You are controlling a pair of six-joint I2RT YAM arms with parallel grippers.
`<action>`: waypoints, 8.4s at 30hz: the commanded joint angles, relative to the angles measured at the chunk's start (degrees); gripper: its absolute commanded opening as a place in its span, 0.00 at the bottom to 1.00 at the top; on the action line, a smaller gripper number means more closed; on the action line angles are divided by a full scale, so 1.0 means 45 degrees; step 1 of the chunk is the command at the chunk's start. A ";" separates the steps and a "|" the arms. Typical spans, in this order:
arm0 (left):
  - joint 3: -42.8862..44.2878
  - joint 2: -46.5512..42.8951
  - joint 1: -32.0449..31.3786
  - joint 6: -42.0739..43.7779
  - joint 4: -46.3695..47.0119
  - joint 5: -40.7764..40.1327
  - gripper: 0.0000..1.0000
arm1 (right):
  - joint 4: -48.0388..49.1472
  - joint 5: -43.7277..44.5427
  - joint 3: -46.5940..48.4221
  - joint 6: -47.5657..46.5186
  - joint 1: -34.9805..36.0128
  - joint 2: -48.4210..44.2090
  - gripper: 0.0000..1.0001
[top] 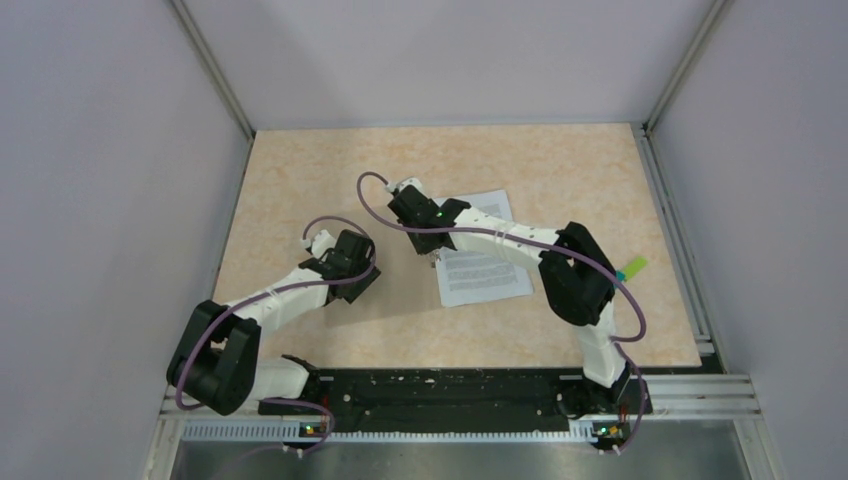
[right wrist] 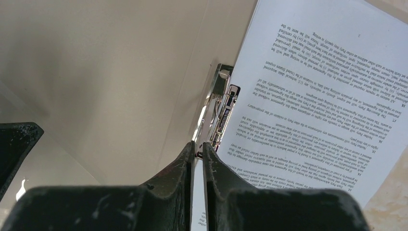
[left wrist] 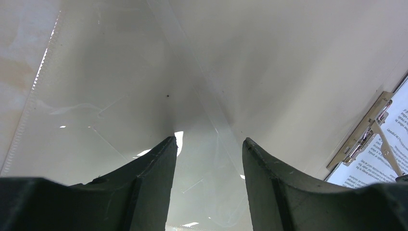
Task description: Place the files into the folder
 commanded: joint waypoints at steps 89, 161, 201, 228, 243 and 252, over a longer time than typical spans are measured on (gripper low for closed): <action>-0.1124 0.1543 0.0337 -0.1868 0.0401 -0.0150 0.55 | 0.1296 0.0879 -0.4958 0.0485 -0.0510 -0.0919 0.00; 0.3333 0.4450 0.1211 0.1934 -0.3965 -0.2260 0.58 | 0.1239 -0.1545 -0.3906 -0.0188 -0.1080 -0.3902 0.25; 0.2023 0.2581 0.1953 0.1265 -0.3063 -0.1149 0.58 | 0.2458 -0.2357 -0.2073 0.2223 -0.1717 0.0457 0.42; 0.2295 0.0249 0.2042 0.3194 -0.2957 0.0058 0.64 | 0.0140 -0.1009 -0.0246 0.0577 -0.1011 -0.1497 0.58; 0.1302 0.0619 0.2047 0.1372 -0.2834 0.0010 0.60 | -0.1639 0.1070 -0.0076 0.0462 0.0461 -0.1415 0.19; 0.1121 0.0844 0.2057 0.1044 -0.2668 -0.0012 0.60 | -0.1610 0.1211 0.0460 0.0270 0.0598 -0.0741 0.18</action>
